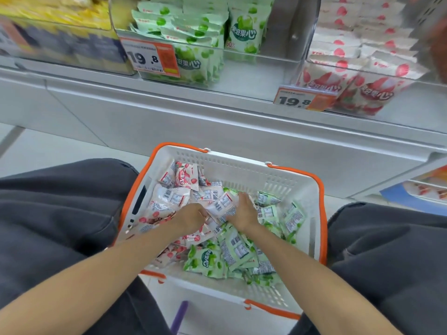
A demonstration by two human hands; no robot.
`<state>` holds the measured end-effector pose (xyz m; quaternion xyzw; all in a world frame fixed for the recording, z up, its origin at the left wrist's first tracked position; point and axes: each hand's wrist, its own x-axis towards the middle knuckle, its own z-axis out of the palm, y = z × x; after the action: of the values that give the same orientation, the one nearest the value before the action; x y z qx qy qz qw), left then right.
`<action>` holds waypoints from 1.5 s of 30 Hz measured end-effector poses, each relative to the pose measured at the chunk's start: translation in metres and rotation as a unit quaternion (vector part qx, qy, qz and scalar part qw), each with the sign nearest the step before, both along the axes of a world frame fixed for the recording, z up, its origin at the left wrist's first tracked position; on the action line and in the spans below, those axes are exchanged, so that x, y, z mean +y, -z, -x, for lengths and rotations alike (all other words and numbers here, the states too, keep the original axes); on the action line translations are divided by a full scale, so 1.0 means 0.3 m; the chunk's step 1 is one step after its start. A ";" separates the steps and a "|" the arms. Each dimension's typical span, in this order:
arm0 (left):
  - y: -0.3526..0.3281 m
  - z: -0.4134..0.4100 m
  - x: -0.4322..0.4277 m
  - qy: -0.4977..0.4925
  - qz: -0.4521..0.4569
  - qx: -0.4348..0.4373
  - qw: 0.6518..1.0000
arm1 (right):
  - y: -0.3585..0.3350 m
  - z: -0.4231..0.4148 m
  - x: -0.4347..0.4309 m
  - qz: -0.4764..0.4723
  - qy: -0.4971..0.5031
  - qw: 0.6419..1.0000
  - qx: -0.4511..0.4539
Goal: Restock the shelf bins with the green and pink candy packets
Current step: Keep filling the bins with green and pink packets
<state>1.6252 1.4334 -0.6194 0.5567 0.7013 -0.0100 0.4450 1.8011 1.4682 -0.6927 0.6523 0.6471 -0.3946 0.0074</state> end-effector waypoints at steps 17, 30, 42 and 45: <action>-0.075 -0.097 0.020 -0.089 -0.106 -0.168 0.976 | -0.426 -0.049 0.099 0.103 0.137 0.956 0.236; -0.518 -0.285 0.182 0.120 -0.063 -0.186 0.973 | -0.876 -0.377 0.169 -0.016 -0.135 0.971 0.195; -1.008 -0.582 0.596 0.092 -0.436 -0.133 0.885 | -1.442 -0.811 0.339 -0.422 -0.017 0.906 0.031; -1.048 -0.657 0.703 0.155 -0.404 -0.100 0.896 | -1.437 -0.812 0.390 -0.412 -0.055 0.909 -0.039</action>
<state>1.8222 1.6443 -0.3051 0.7885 0.5017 0.2608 0.2422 2.0446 1.5852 -0.2616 0.5756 0.7861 -0.0662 -0.2155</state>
